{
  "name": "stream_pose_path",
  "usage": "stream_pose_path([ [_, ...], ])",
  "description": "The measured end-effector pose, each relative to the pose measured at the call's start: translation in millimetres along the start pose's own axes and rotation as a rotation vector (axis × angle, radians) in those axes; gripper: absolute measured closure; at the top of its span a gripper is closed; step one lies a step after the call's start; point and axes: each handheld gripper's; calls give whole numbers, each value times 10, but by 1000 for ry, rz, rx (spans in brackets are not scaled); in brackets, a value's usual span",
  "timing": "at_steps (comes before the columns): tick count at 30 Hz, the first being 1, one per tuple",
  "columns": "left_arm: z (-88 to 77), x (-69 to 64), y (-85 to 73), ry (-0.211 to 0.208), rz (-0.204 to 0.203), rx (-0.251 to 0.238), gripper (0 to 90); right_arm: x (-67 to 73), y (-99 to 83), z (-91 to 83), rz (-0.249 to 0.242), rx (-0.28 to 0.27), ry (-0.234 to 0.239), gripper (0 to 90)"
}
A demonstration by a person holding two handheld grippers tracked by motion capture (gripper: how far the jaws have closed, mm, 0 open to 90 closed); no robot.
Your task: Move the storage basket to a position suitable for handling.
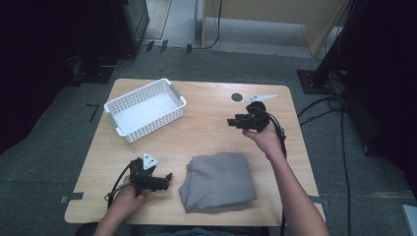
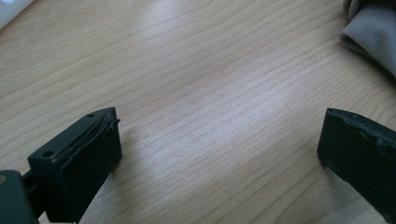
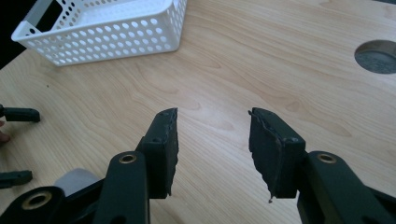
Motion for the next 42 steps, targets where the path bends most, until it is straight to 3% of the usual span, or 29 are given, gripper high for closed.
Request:
stream_pose_path([
  [15,0,1,0,0,0,1,0,13,307,293,-14,19,23,533],
  [27,-1,2,0,0,3,1,0,15,603,635,-28,45,39,545],
  [42,-1,3,0,0,4,1,0,-92,964,1133,-13,49,67,569],
])
Point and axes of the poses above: each handheld gripper's, and its own axes: z roughly forward along the jaws, y roughly out of its top, x roughly to its left, and after that the axes turned 15 degrees about y, right-handed
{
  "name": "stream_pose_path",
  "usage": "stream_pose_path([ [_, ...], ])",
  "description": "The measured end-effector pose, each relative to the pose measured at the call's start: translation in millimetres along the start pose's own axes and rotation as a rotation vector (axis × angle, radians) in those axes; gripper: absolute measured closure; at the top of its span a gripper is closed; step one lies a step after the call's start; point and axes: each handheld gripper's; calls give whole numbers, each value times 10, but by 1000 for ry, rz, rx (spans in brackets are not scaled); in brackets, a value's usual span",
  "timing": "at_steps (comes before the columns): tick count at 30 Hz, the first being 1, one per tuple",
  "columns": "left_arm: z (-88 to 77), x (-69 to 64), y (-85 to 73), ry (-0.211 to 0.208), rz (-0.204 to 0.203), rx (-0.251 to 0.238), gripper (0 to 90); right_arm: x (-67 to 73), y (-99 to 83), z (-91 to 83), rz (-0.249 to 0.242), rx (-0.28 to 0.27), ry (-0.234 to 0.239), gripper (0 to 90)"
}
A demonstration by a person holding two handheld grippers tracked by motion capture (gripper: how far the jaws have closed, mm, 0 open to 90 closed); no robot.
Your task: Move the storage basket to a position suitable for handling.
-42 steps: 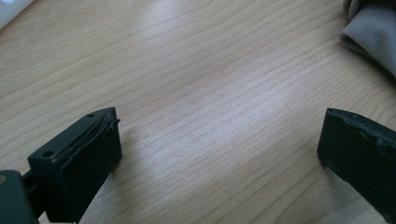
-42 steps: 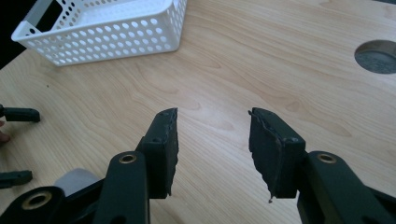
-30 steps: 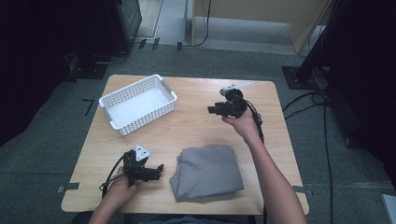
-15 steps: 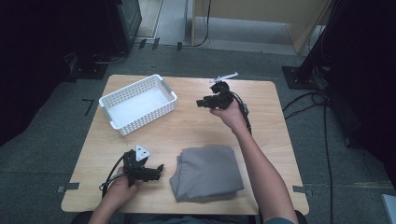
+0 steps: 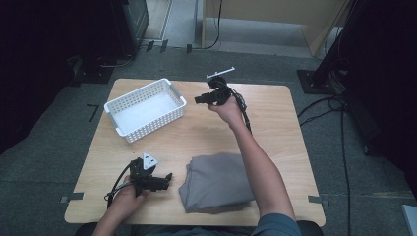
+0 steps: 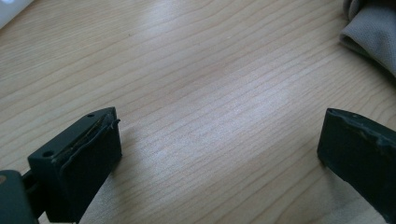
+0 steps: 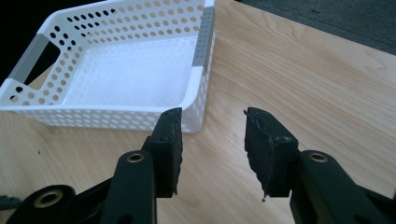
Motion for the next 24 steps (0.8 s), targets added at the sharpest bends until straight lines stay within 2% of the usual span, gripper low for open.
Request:
stream_pose_path([
  [4,0,0,0,0,0,0,0,-44,52,177,0,13,-2,576],
  [5,0,-1,0,0,-1,0,0,-47,75,268,1,20,-3,576],
  [6,0,-1,0,0,-1,0,0,-47,75,268,1,20,-3,576],
  [9,0,-1,0,-1,-1,1,0,-43,120,443,-2,23,-2,581],
  [10,0,-1,0,-1,-1,1,0,-43,120,443,-2,23,-2,581],
  [11,0,-1,0,0,-2,-1,0,-46,140,544,4,30,-4,585],
  [15,0,-1,0,0,-2,0,0,-68,183,746,18,62,-1,599],
  [18,1,-2,0,0,-3,-1,0,-63,204,856,18,65,-13,634],
  [21,1,-2,0,0,-3,-1,0,-77,222,946,29,117,-43,689],
  [24,-3,-4,-2,-1,-1,0,0,-89,221,966,53,128,-46,736],
])
Point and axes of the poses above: each handheld gripper's, and its own axes: z roughly forward along the jaws, y roughly out of its top, x roughly to its left, and after that the axes turned 15 degrees about y, right-handed
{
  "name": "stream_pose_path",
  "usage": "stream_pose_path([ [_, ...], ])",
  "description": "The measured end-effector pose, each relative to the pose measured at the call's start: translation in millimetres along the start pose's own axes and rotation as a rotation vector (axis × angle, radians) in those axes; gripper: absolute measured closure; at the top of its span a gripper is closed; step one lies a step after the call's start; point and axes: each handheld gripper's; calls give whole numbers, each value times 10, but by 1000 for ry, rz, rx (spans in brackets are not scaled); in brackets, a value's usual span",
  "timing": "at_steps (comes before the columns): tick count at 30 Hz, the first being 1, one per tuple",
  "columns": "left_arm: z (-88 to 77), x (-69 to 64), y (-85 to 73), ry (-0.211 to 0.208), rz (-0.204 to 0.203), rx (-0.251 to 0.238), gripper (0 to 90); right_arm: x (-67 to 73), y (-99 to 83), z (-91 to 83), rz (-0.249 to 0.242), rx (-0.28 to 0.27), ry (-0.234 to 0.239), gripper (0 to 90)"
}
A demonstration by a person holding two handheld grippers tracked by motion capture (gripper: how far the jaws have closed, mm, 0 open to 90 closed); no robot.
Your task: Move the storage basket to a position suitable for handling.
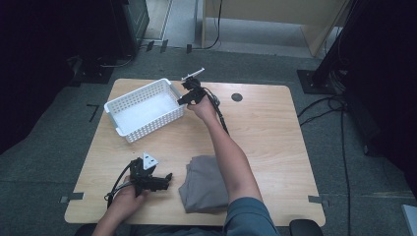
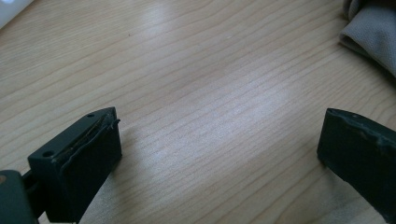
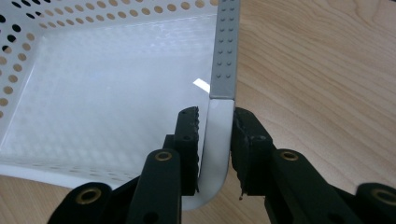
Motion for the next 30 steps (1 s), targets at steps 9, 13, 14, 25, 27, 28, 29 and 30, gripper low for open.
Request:
stream_pose_path([
  [9,-4,-1,-2,-1,4,1,0,-48,-88,-145,68,-13,-33,801],
  [13,-4,0,-2,-1,5,2,0,-118,-237,-326,104,-30,-46,803],
  [14,-5,0,-2,-1,5,2,0,-128,-259,-357,109,-32,-47,804],
  [25,-4,1,-1,-1,6,2,0,-244,-616,-805,156,-75,-88,805],
  [27,-4,0,-1,-1,5,2,0,-290,-723,-943,173,-88,-100,805],
  [28,-4,0,-1,-1,5,1,0,-290,-723,-943,173,-88,-100,805],
  [29,-4,-1,-1,-1,4,2,0,-301,-754,-985,178,-92,-104,805],
  [30,-4,-1,-1,-1,4,1,0,-326,-810,-1064,185,-99,-111,805],
])
Point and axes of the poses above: each handheld gripper's, and its own axes: z roughly forward along the jaws, y roughly out of its top, x roughly to its left, and after that the axes turned 15 degrees about y, right-handed
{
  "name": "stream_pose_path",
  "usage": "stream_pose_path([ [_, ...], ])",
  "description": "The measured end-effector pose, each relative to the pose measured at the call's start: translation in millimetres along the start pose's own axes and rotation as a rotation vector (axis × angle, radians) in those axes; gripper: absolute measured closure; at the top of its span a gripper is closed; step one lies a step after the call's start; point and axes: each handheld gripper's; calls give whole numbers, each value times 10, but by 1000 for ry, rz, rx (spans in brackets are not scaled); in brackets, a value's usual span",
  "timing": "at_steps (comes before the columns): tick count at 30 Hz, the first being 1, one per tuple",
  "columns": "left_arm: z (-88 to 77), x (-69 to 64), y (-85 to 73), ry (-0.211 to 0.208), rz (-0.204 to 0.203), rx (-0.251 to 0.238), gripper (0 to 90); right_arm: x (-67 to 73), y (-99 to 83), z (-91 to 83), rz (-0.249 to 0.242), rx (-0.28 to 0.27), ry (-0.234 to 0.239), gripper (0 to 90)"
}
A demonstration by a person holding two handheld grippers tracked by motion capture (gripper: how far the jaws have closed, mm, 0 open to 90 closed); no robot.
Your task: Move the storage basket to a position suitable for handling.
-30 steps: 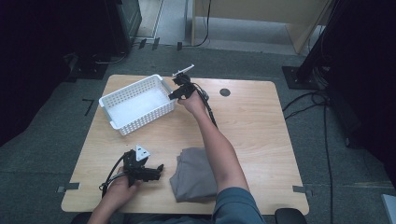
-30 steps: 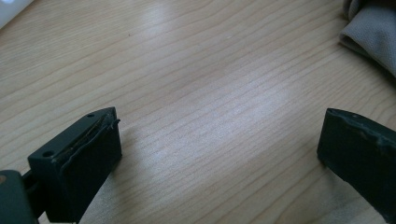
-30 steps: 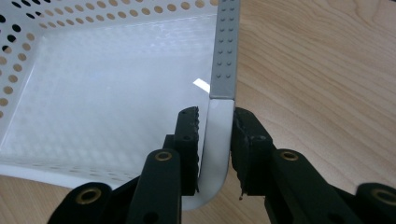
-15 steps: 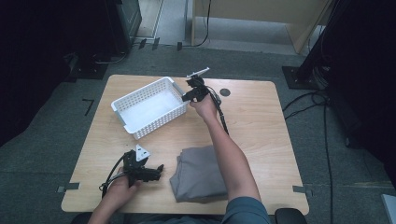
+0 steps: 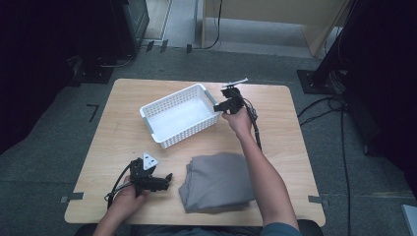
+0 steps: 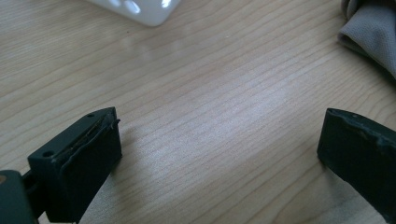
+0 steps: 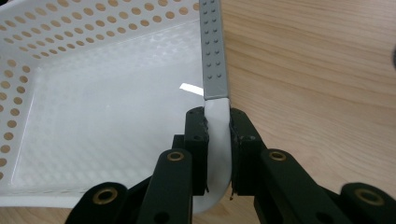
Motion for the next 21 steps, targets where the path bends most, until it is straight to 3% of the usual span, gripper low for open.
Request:
stream_pose_path([
  [21,1,-2,-1,0,-3,-1,0,-359,-500,-571,109,-66,-58,802],
])
Point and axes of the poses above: each handheld gripper's, and its own axes: z roughly forward along the jaws, y roughly out of its top, x roughly to its left, and after that the axes turned 15 degrees about y, right-handed
